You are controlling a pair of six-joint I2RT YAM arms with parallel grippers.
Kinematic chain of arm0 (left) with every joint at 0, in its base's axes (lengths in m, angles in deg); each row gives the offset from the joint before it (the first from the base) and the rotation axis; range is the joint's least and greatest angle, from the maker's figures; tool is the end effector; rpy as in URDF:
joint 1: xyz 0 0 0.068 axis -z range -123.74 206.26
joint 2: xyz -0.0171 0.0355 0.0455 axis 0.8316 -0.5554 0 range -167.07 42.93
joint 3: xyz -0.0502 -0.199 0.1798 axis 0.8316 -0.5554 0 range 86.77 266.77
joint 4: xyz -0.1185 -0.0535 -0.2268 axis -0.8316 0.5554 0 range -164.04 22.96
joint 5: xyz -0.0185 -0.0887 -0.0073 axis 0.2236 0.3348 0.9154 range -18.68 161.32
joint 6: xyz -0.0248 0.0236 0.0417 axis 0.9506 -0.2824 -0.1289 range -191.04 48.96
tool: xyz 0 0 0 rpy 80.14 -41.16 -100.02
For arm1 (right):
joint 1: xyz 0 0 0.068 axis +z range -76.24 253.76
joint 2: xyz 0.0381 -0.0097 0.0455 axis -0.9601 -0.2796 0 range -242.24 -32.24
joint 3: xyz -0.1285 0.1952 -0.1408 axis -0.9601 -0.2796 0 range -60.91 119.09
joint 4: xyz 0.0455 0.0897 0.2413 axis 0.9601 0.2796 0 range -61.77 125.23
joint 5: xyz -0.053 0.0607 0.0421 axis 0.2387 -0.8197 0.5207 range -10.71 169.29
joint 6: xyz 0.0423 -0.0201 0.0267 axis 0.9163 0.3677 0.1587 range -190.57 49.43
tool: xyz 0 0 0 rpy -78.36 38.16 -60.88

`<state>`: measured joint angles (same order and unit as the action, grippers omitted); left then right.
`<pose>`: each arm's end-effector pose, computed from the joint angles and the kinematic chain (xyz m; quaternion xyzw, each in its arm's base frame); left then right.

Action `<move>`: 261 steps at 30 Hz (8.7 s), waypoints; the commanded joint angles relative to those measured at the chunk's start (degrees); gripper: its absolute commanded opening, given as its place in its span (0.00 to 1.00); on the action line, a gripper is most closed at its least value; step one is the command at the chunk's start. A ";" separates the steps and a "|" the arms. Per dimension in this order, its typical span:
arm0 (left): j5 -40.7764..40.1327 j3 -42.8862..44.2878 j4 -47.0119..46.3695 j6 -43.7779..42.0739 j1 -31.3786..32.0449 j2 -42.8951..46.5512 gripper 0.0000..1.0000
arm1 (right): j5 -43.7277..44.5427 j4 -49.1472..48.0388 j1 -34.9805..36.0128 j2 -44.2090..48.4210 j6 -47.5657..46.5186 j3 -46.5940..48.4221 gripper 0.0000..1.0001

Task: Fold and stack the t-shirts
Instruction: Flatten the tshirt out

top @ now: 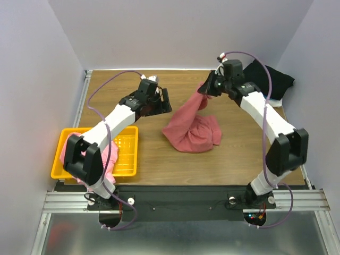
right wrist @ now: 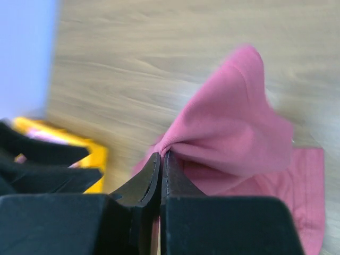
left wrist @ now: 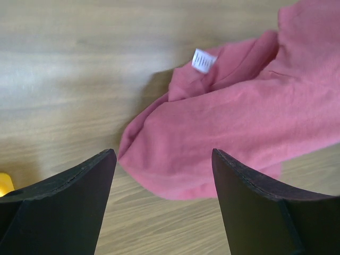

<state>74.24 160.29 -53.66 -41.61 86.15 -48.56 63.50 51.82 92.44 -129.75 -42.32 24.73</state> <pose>0.3150 -0.1830 0.2910 0.0147 0.8998 -0.2354 0.3671 0.3709 0.1356 0.3208 0.0107 0.8826 0.2927 0.3677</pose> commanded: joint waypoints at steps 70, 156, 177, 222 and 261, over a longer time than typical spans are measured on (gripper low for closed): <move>13.60 -0.13 -1.31 5.11 10.98 -7.31 0.00 | -16.03 11.12 -0.31 5.23 -10.50 -17.71 0.00; 16.15 -4.16 -1.39 1.16 -38.77 21.43 0.00 | 12.08 11.21 -24.39 12.96 -5.31 2.42 0.00; 25.38 -16.21 -9.04 3.71 -35.43 24.16 0.00 | -0.72 10.87 -23.69 14.03 -2.50 -20.17 0.68; 20.20 -10.50 0.62 -8.42 -31.38 21.08 0.00 | 19.57 7.52 -2.24 -32.38 -3.81 19.82 0.67; 23.63 15.96 -6.14 -3.69 -33.05 4.91 0.05 | 12.88 7.61 -10.94 7.85 -4.86 18.07 0.00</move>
<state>97.06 173.67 -54.73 -48.03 54.63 -44.45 72.83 60.65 81.01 -127.92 -45.51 42.20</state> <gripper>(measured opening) 0.033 0.013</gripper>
